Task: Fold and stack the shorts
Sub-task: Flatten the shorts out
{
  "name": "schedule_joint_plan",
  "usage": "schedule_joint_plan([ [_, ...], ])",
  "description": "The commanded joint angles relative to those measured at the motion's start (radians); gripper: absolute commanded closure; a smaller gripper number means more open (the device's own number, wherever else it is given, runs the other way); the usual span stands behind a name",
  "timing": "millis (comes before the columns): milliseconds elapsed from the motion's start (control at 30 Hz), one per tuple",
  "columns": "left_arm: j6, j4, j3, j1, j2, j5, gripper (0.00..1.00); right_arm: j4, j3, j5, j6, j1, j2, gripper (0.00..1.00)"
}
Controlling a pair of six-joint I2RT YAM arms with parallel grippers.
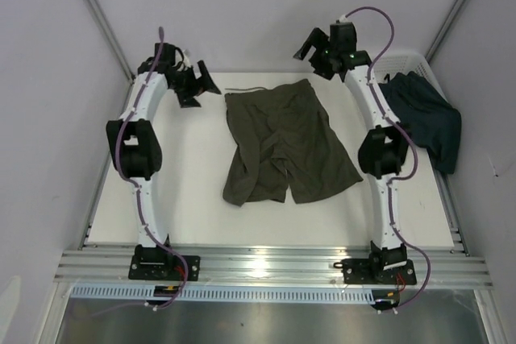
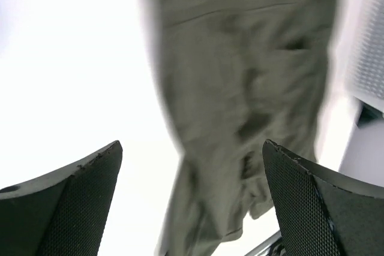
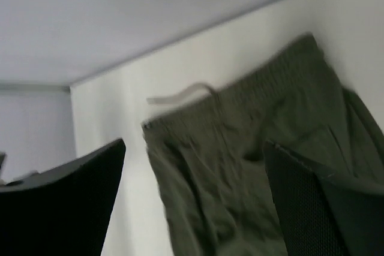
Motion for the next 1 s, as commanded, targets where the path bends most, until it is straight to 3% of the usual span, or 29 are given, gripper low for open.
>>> schedule_joint_plan([
  [0, -0.064, 0.031, -0.174, 0.041, -0.137, -0.102, 0.01, 0.069, -0.516, 0.007, -0.201, 0.060, -0.361, 0.03],
  [67, -0.079, 0.051, -0.204, 0.070, -0.163, -0.122, 0.01, 0.288, -0.795, 0.048, -0.227, 0.124, -0.527, 0.06],
  [133, -0.104, 0.118, -0.274, 0.071, -0.182, -0.086, 0.01, 0.288, -0.939, 0.089, -0.262, 0.187, -0.632, 0.10],
  [233, -0.133, 0.181, -0.345, 0.067, -0.202, -0.029, 0.01, 0.227, -0.996, 0.112, -0.290, 0.254, -0.655, 0.17],
  [400, -0.151, 0.264, -0.446, 0.065, -0.231, -0.027, 0.01, 0.147, -1.014, 0.272, -0.307, 0.476, -0.626, 0.20],
  [567, -0.182, 0.341, -0.515, 0.065, -0.241, -0.032, 0.01, 0.076, -1.021, 0.389, -0.241, 0.653, -0.560, 0.35],
  [667, -0.216, 0.384, -0.512, 0.065, -0.217, -0.008, 0.01, 0.076, -1.044, 0.451, -0.207, 0.751, -0.531, 0.38],
  [967, -0.270, 0.387, -0.306, 0.012, -0.055, 0.020, 0.01, 0.105, -1.069, 0.445, -0.125, 0.873, -0.434, 0.39],
])
